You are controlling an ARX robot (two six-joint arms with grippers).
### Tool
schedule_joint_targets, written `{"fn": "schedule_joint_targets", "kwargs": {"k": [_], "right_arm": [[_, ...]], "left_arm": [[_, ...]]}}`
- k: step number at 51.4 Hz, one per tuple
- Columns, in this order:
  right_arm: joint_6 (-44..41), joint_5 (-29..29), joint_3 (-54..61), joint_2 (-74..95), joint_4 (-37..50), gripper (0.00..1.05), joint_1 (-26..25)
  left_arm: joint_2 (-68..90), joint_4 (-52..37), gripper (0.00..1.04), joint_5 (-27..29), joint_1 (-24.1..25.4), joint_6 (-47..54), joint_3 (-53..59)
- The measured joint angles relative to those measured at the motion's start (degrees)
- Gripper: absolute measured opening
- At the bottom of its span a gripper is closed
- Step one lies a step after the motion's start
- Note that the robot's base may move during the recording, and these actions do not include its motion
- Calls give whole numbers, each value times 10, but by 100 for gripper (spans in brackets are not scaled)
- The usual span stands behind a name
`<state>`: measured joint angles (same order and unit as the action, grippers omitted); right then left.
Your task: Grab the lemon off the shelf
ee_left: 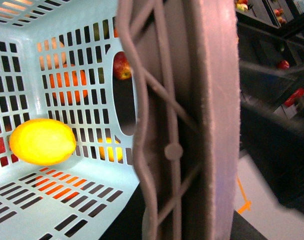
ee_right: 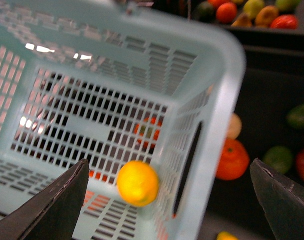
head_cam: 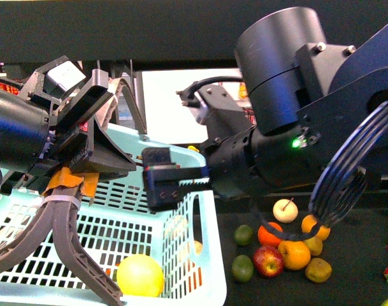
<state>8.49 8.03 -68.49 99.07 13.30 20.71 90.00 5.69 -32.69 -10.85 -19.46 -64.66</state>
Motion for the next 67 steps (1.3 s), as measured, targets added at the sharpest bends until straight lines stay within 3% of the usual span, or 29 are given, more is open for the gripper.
{"fn": "schedule_joint_targets", "kwargs": {"k": [4,13,22,31,54,67], "right_arm": [[3,9,8,-28,13,97,-35],[-26,43,99,-76,66,97,-184],[-73,49,173,-27,123,97,-239],[-110,49,205,65,175,97,-227],[-115,39,130,292,216,97,-92],[-139,18,71,410,229,97,-78]], "left_arm": [[0,0,14,-1,0,-1,0],[0,0,14,-3,0,-1,0],[0,0,14,-3,0,-1,0],[0,0,14,-3,0,-1,0],[0,0,14,-3,0,-1,0],[0,0,14,-3,0,-1,0]]}}
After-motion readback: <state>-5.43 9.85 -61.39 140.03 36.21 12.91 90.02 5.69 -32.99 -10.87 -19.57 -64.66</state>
